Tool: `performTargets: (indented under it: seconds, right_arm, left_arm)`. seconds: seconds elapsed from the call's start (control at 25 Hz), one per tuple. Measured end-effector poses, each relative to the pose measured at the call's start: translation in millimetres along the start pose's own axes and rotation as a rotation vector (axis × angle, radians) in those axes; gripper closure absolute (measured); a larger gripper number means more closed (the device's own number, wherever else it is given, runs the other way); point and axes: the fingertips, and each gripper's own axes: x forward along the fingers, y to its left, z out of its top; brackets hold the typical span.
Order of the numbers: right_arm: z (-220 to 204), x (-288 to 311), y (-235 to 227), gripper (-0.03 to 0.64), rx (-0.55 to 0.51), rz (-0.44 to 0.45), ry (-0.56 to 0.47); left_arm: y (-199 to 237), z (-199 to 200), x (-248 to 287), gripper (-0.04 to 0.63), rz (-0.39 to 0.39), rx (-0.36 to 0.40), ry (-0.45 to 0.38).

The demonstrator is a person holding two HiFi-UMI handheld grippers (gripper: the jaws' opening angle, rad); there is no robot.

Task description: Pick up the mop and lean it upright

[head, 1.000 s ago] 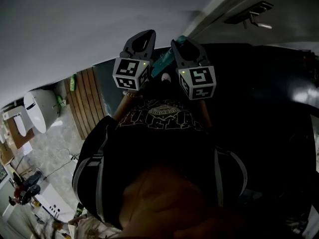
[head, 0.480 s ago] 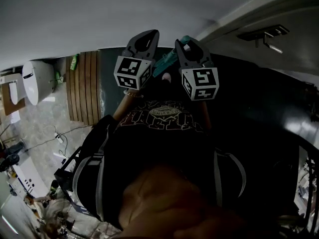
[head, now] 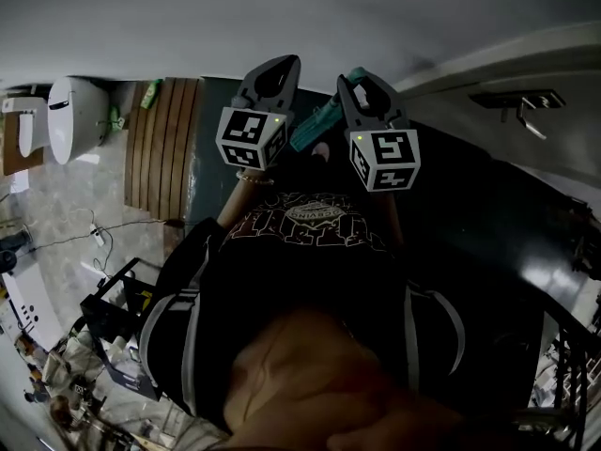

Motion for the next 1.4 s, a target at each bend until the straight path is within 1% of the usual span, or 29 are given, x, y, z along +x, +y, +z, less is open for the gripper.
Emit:
performTargets:
  seconds: [0.12,0.24,0.48,0.76,0.92,1.04,1.2,1.4]
  right_arm:
    - [4,17,22,0.497,0.003,-0.027,0.005]
    - [7,35,43,0.497,0.016,-0.075,0.01]
    - [15,68,88,0.497,0.058,-0.177,-0.003]
    - [24,96,132,0.497,0.098,-0.225,-0.033]
    - [34,108,156,0.497,0.115,-0.218,-0.058]
    - [40,114,165,0.497,0.124,-0.202,-0.075]
    - [45,119,174,0.497,0.118,-0.156,-0.085]
    - [51,120,174,0.497,0.098,-0.088,-0.085]
  left_arm:
    - [28,3,-15,0.557,-0.012,0.002,0.0]
    - [60,7,-30,0.557,-0.033,0.009,0.01]
    - [117,9,-61,0.557,-0.12,0.059,0.049]
    - [162,10,-90,0.557,-0.174,0.079,0.057]
    - [183,14,-105,0.557,-0.174,0.087,0.05]
    - [191,15,-109,0.557,-0.161,0.077,0.048]
    - [196,15,-114,0.557,-0.123,0.063,0.031]
    - [189,23,-113,0.557,-0.063,0.052,0.011]
